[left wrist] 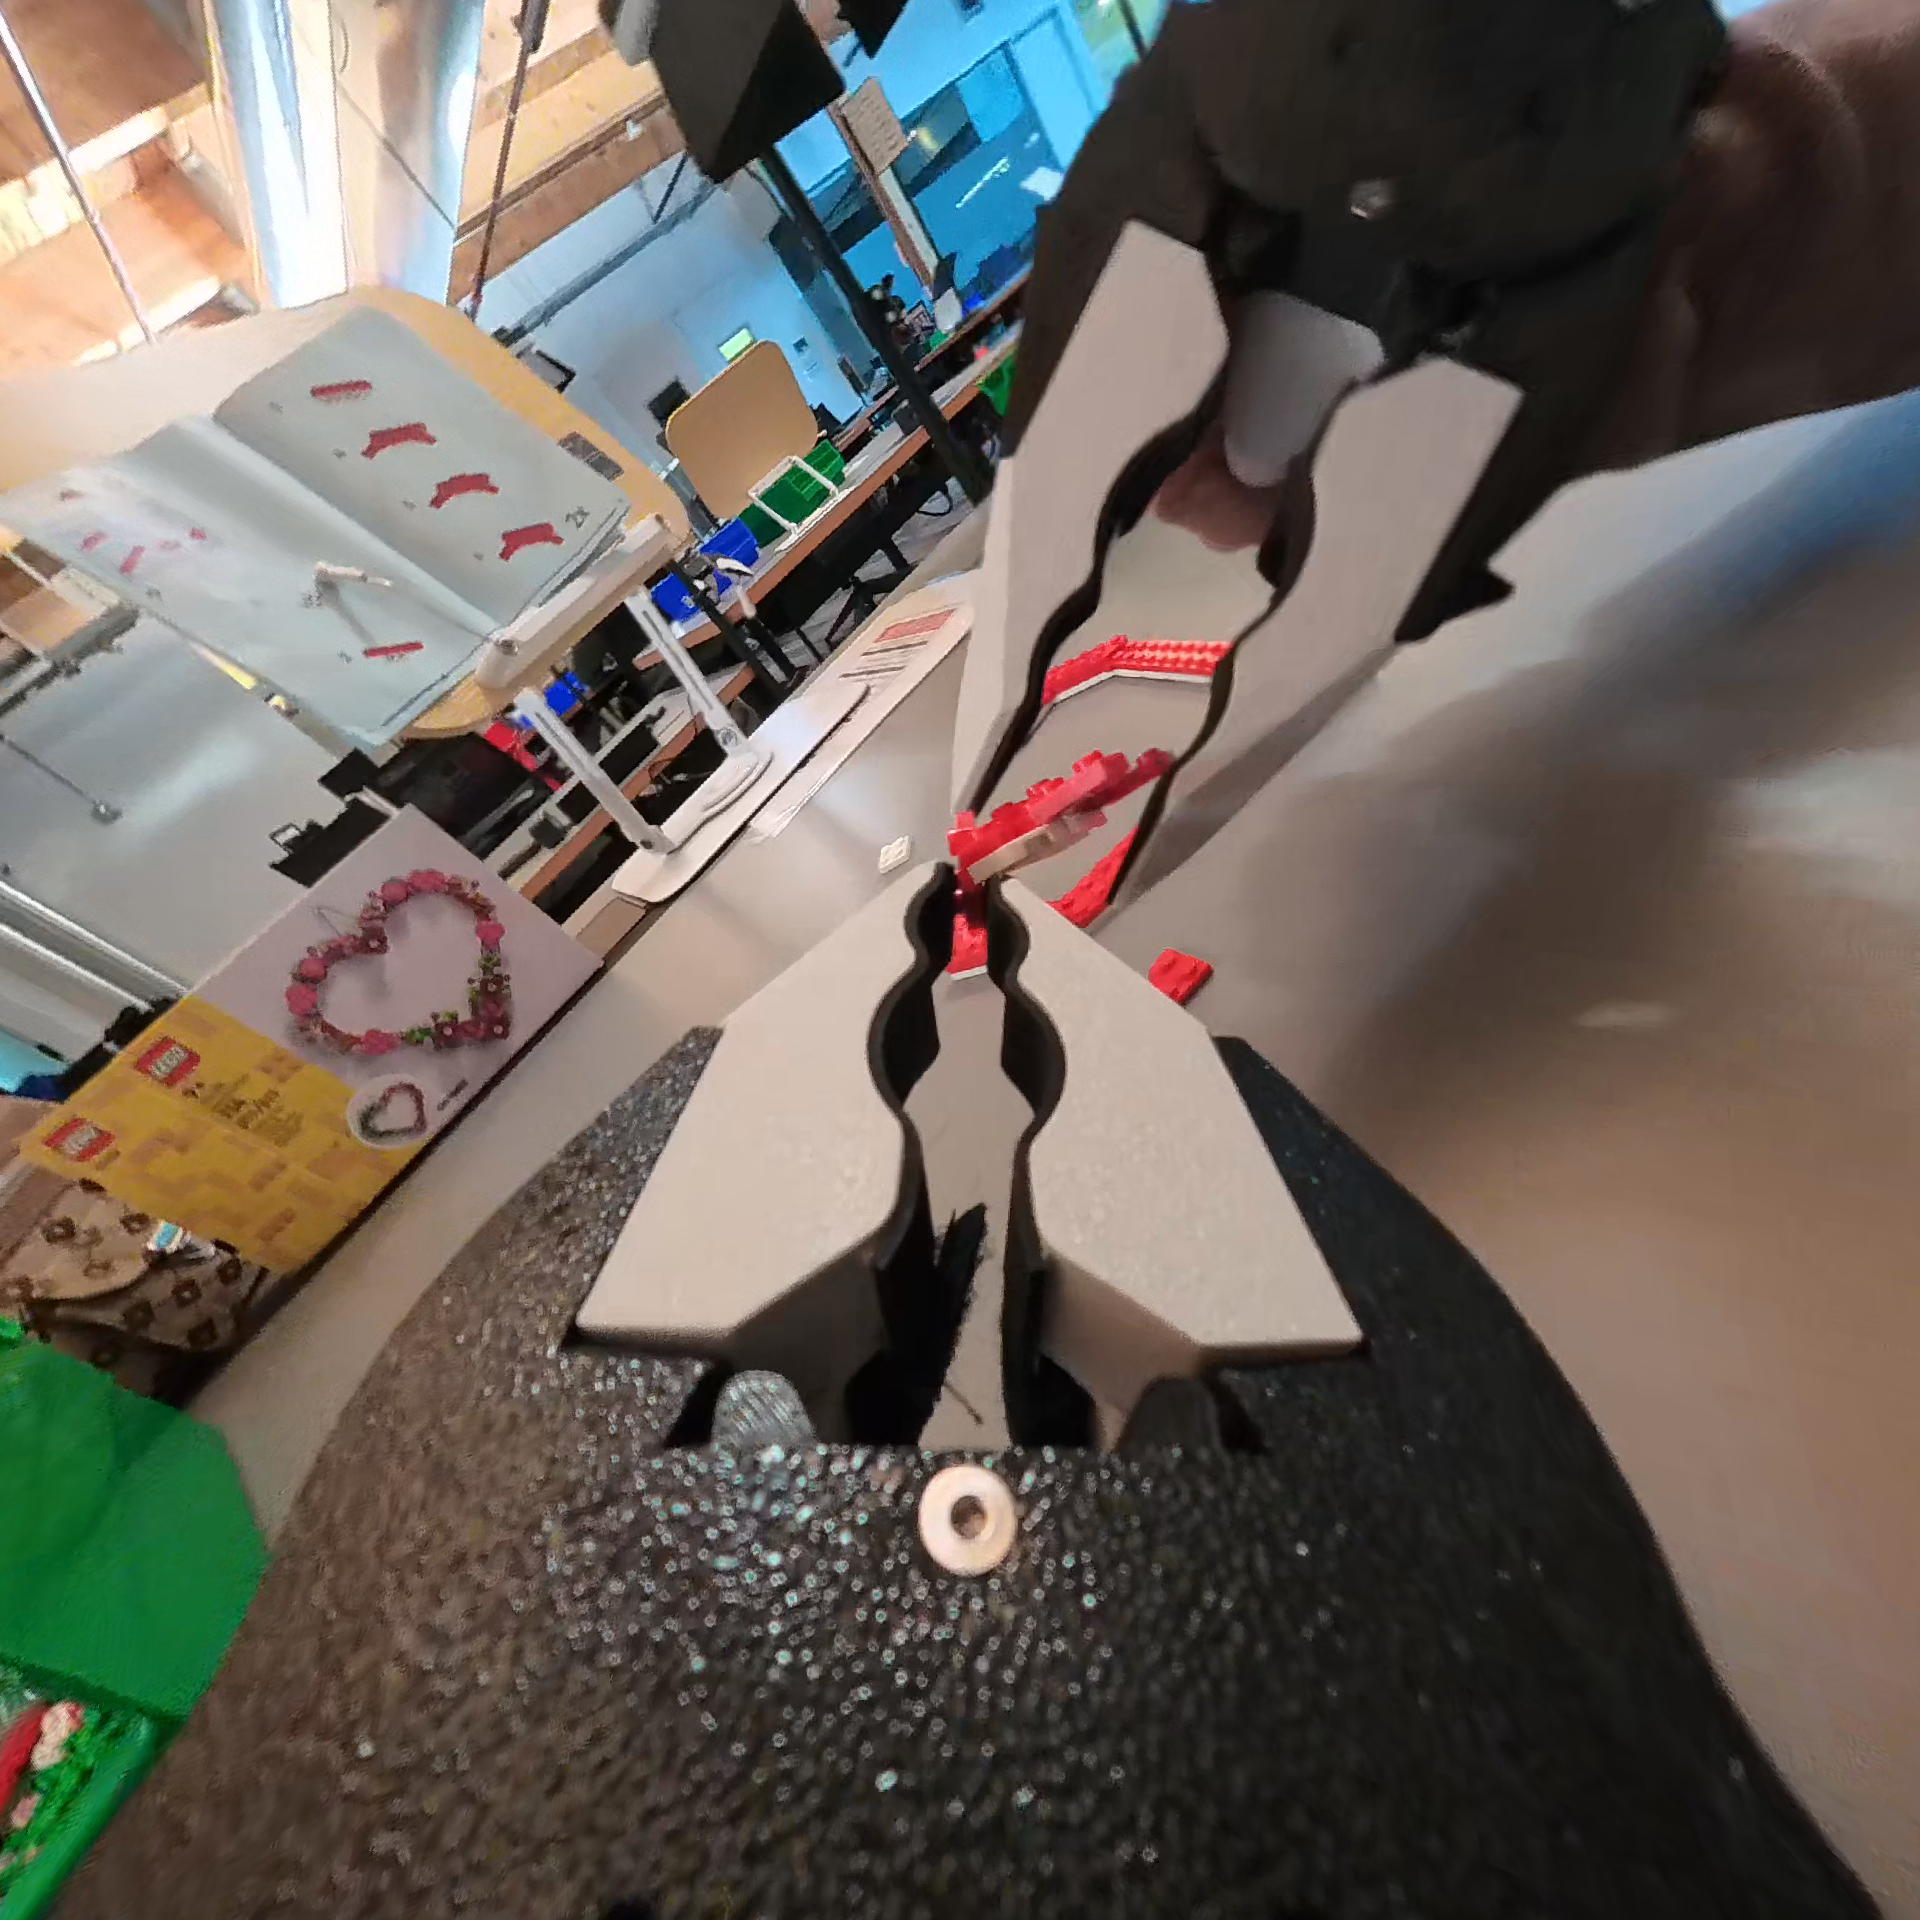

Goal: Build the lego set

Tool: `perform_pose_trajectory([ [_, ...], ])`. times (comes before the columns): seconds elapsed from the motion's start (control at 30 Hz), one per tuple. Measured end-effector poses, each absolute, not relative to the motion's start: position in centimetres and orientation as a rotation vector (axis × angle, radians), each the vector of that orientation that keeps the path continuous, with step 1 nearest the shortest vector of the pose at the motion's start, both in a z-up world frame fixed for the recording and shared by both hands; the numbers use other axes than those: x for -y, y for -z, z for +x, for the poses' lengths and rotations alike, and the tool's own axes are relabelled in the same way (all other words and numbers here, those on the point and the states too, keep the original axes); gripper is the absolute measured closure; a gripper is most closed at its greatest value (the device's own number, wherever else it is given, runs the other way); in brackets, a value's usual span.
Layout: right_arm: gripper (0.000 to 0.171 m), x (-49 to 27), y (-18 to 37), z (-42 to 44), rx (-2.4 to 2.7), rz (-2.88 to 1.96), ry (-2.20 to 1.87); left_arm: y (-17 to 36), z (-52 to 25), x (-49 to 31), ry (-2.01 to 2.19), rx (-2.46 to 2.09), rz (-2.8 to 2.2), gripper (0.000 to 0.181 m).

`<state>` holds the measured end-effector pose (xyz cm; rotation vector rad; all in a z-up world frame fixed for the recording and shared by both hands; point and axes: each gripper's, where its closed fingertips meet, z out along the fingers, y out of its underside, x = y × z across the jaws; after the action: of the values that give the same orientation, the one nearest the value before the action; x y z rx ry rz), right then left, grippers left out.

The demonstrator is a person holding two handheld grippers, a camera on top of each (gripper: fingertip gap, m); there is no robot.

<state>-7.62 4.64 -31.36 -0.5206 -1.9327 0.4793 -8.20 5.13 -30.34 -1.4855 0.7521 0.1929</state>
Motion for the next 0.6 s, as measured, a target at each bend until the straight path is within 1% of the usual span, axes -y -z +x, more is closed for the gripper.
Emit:
perform_pose_trajectory([
  [0.1,0.143,-5.0,31.1,-8.4,1.865,-0.491,-0.341,30.0,-8.6,-5.2,-0.135,-0.696,-1.496,0.178],
  [0.13,0.146,-5.1,31.0,-8.6,1.843,-0.486,-0.311,30.0,-8.6,-5.1,-0.121,-0.691,-1.494,0.178],
  [0.17,0.155,-5.1,30.9,-8.7,1.832,-0.475,-0.283,29.9,-8.5,-5.0,-0.115,-0.695,-1.488,0.178],
  [0.3,0.161,-5.2,31.5,-8.4,1.907,-0.523,-0.296,30.6,-7.6,-4.6,-0.160,-0.807,-1.443,0.177],
  [0.6,0.161,-4.8,32.3,-7.0,2.050,-0.576,-0.369,31.1,-6.3,-4.2,-0.167,-0.890,-1.416,0.176],
])
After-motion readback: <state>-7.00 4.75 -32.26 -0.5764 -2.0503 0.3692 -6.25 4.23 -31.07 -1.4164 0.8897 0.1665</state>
